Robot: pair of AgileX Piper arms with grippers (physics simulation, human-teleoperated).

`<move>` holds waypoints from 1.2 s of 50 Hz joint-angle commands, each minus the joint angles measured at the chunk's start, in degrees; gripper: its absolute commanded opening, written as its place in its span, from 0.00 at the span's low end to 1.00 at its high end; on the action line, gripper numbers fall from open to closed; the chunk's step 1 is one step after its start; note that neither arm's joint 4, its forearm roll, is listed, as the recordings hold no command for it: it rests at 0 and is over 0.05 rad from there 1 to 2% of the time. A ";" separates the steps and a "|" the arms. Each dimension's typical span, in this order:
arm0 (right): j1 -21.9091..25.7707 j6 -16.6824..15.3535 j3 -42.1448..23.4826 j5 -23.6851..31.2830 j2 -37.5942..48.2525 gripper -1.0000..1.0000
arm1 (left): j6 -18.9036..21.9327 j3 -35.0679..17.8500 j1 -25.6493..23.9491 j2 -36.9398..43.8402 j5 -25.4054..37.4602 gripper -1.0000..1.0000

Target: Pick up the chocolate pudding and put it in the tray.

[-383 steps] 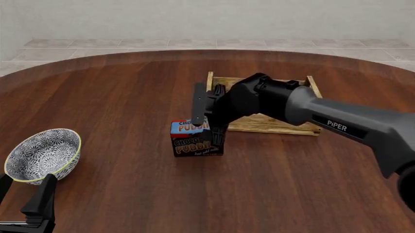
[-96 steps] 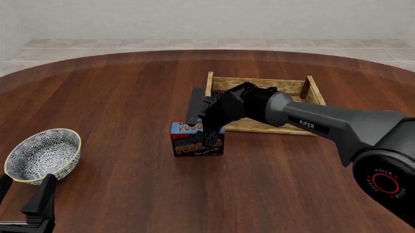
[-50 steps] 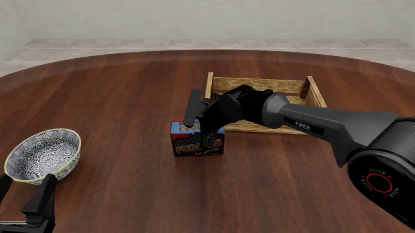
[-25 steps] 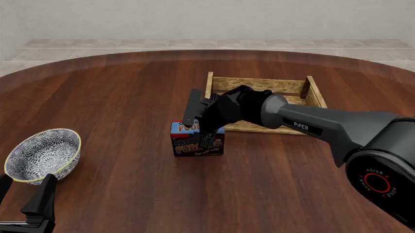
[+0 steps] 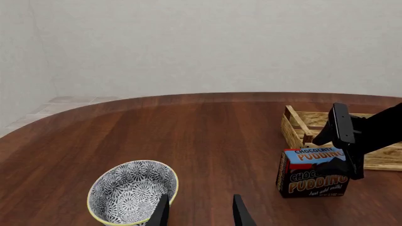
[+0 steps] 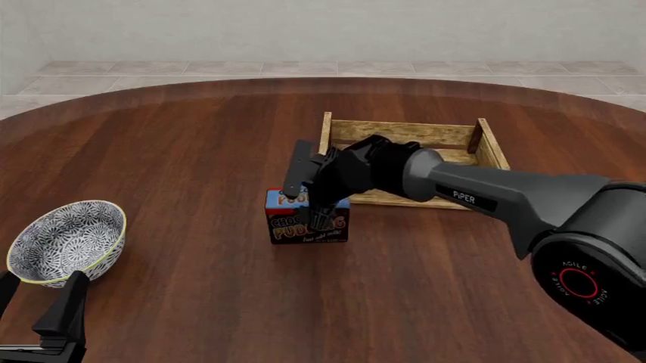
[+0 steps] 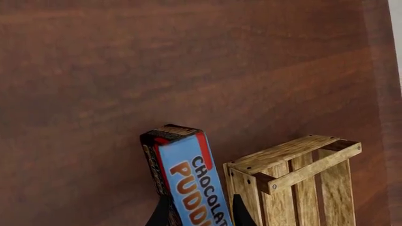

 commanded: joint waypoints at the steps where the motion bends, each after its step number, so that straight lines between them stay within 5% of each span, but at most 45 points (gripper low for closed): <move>1: 0.00 0.45 0.24 -0.12 0.66 1.00 | 0.00 0.00 0.00 0.00 0.00 1.00; 33: 1.60 2.75 1.17 -0.92 0.05 1.00 | 0.00 0.00 -0.01 0.00 0.00 1.00; 34: 1.85 2.74 1.90 -1.43 -0.18 0.00 | 0.00 0.00 0.00 0.00 0.00 1.00; 45: 4.68 4.49 5.76 -2.91 -4.06 0.00 | 0.00 0.00 0.01 0.00 0.00 1.00; 60: 4.96 2.30 8.68 -2.75 -9.30 0.00 | 0.00 0.00 0.01 0.00 0.00 1.00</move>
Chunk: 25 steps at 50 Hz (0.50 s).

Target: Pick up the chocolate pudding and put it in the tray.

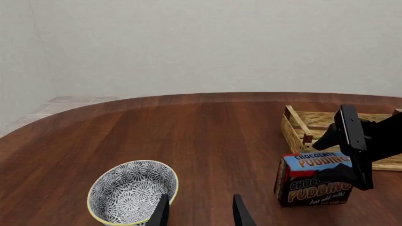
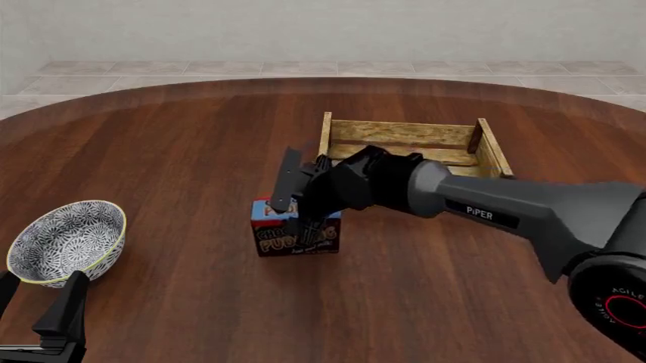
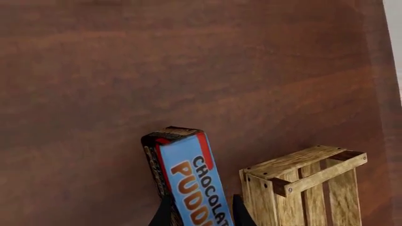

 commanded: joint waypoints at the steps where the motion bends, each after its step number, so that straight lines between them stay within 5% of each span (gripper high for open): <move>1: 0.35 -0.52 2.37 0.21 -4.45 0.00 | -0.01 0.00 -0.01 0.00 0.00 1.00; 25: -6.54 -7.28 0.87 5.93 -14.52 0.00 | 0.00 0.00 0.01 0.00 0.00 1.00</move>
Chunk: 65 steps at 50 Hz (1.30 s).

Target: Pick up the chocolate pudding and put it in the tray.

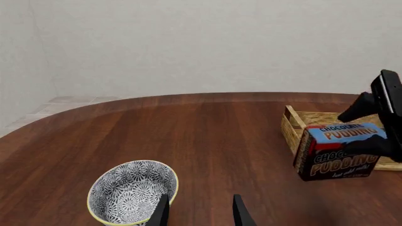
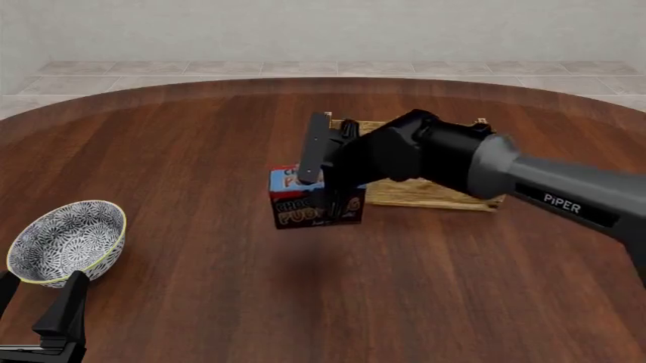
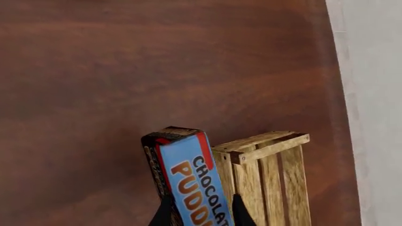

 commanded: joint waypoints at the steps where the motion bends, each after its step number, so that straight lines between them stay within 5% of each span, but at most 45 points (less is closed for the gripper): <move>1: -3.80 -2.05 -1.06 2.06 -4.77 0.00 | -0.01 0.00 -0.01 0.00 0.00 1.00; 31: -16.86 -7.52 -9.24 3.83 -8.20 0.00 | 0.00 0.00 -0.01 0.00 0.00 1.00; 65: -23.12 -9.48 -10.92 -1.42 -0.89 0.00 | 0.00 0.00 0.00 -0.01 0.00 1.00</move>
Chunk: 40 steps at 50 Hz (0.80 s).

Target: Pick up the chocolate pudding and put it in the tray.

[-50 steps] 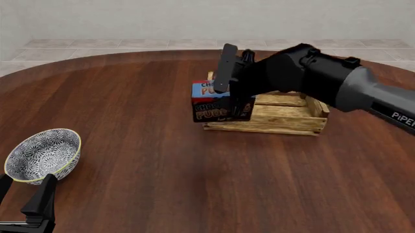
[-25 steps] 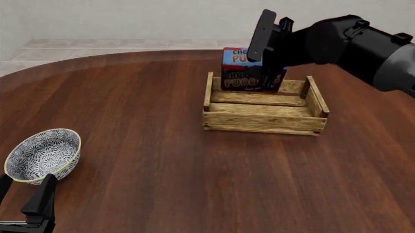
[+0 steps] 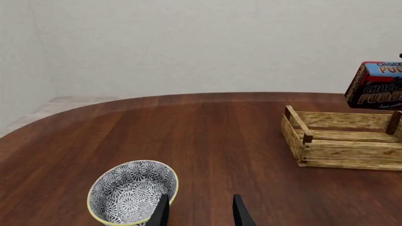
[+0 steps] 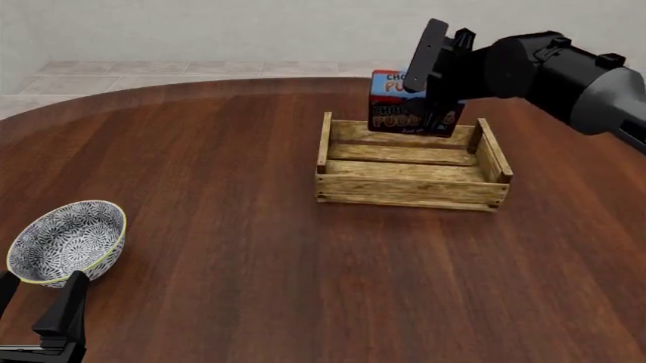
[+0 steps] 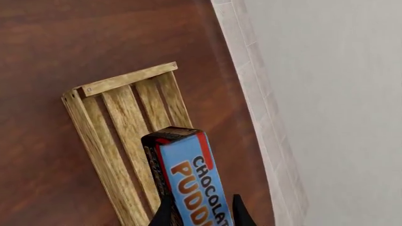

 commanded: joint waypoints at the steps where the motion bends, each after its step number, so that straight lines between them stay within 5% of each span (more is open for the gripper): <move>1: -1.20 1.16 -0.94 -1.33 2.43 0.00 | 0.00 0.00 0.01 0.00 0.00 1.00; 40: -0.30 3.34 -0.87 -4.59 7.97 0.00 | -0.01 0.00 0.00 0.00 0.00 1.00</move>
